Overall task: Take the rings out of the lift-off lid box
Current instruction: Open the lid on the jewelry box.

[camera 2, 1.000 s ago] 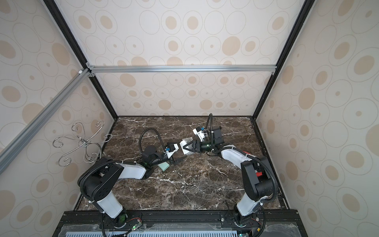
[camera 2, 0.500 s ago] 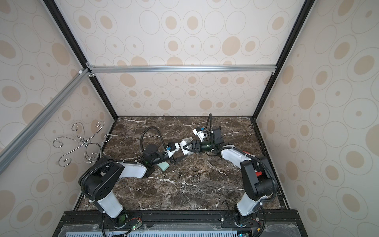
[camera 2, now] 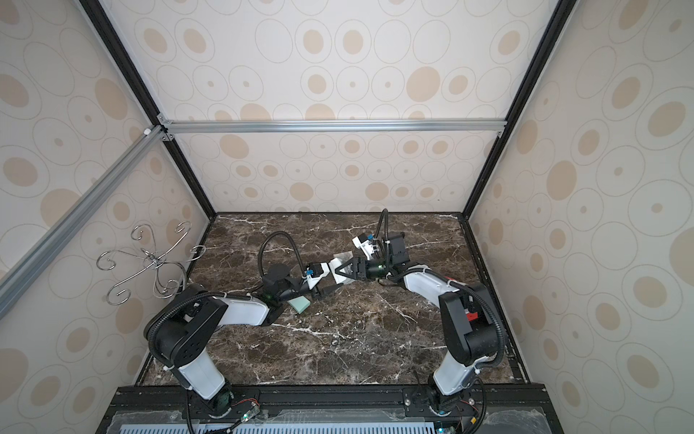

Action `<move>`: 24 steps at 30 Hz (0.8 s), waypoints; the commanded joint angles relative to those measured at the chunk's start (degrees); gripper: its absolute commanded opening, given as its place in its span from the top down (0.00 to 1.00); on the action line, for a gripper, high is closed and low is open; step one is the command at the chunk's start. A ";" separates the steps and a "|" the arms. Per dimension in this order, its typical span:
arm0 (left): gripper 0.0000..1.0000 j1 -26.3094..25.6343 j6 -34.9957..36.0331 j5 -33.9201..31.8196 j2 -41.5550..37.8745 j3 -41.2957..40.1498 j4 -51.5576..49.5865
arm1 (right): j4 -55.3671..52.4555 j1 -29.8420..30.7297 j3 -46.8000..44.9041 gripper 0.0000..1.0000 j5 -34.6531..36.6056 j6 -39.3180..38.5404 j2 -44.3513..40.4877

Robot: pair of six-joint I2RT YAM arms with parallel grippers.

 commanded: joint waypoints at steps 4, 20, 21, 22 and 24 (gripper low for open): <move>0.33 -0.32 1.23 0.38 0.14 1.99 -0.17 | 0.88 -0.17 -0.06 0.23 -0.04 -0.53 -0.46; 0.33 -0.38 1.32 -0.19 -0.57 1.37 -0.69 | 1.31 -1.73 0.65 0.23 0.89 -0.06 -2.05; 0.33 -0.30 1.32 -0.19 -0.57 1.35 -0.69 | 1.40 -1.79 0.64 0.23 0.92 0.01 -2.14; 0.33 -0.29 1.32 -0.19 -0.57 1.34 -0.75 | 1.49 -1.93 0.66 0.23 0.87 0.09 -2.24; 0.33 -0.38 1.32 -0.19 -0.57 1.39 -0.72 | 1.67 -2.18 0.64 0.23 0.69 0.26 -2.40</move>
